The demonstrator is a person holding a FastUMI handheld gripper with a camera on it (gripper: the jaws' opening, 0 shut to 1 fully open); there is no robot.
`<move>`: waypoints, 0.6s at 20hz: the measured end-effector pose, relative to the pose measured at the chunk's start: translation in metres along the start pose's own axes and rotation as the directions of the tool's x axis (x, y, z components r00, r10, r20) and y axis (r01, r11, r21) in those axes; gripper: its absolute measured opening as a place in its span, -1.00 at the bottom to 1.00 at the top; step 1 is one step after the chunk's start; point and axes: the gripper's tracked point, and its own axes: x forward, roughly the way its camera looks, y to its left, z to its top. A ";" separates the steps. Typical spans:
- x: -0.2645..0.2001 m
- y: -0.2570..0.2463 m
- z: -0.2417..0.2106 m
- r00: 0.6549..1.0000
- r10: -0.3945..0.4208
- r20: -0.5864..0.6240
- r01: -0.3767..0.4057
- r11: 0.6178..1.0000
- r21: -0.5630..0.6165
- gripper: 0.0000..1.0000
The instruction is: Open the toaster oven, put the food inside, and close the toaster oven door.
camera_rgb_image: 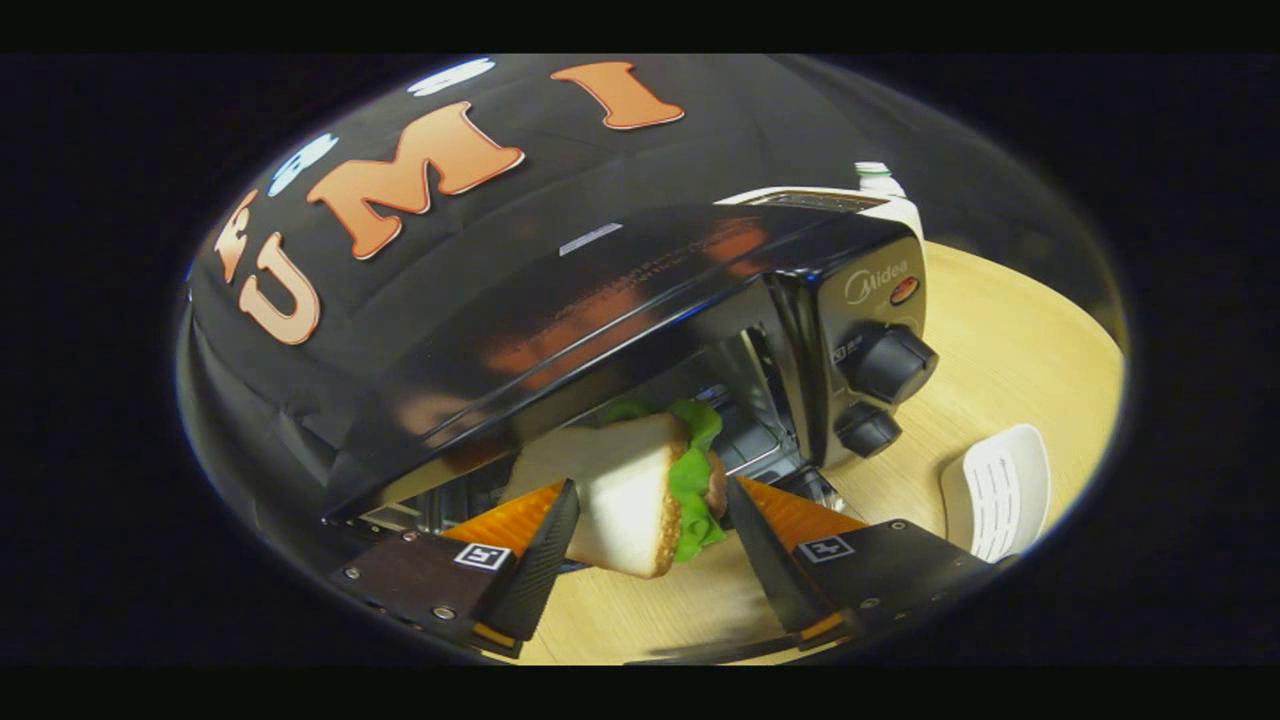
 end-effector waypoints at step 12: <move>-0.006 0.034 -0.003 0.993 0.115 -0.009 -0.115 0.993 -0.021 0.77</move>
